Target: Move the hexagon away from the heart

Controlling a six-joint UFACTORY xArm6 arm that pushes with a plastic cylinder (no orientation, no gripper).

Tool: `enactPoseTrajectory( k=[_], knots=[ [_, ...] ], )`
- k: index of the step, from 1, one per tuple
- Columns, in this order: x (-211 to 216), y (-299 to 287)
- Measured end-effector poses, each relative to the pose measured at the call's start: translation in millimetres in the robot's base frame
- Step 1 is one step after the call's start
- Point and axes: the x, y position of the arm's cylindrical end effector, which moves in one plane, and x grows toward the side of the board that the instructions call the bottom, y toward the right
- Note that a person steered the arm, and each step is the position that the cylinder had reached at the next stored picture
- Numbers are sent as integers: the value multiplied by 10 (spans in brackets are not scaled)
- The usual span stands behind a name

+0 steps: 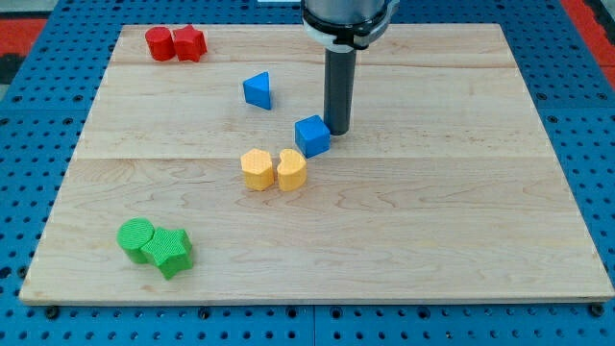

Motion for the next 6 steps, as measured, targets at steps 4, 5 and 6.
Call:
enactPoseTrajectory(
  k=[4, 5, 6],
  knots=[
    [997, -599],
    [939, -812],
    [839, -1033]
  ],
)
